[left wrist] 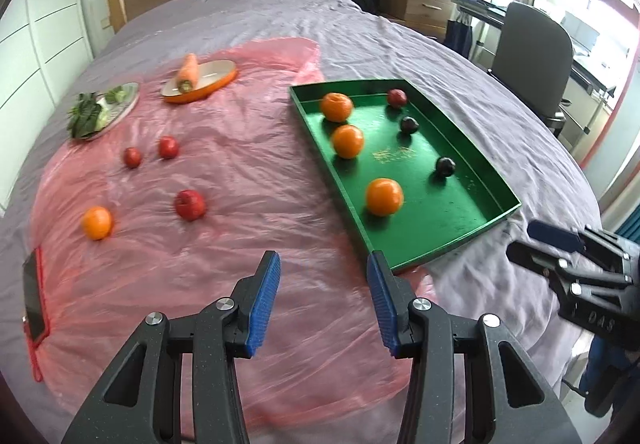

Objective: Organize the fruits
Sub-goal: 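Withdraw both tools from the tray back over the fruit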

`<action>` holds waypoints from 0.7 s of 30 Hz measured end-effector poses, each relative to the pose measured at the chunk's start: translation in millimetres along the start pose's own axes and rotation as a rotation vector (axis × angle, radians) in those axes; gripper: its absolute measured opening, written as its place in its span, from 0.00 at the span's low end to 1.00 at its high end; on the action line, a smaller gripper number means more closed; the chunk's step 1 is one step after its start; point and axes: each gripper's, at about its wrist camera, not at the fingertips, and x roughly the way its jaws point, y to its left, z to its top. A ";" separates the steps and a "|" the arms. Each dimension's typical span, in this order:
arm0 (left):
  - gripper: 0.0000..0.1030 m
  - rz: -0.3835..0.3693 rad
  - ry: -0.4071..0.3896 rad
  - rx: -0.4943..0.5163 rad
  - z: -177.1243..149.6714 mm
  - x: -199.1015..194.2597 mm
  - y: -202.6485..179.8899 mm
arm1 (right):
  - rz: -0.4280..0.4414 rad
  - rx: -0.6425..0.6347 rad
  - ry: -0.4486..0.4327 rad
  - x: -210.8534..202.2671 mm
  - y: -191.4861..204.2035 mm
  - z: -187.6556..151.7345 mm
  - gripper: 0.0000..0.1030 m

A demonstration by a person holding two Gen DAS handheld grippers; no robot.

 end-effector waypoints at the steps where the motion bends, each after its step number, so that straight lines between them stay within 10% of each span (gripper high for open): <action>1: 0.39 0.009 -0.004 -0.008 -1.5 -3.6 4.8 | 0.007 -0.005 0.001 -0.8 4.5 -2.3 0.83; 21: 0.39 0.121 -0.015 -0.158 -43.2 -36.9 74.5 | 0.083 -0.122 0.026 -8.6 73.7 -32.2 0.88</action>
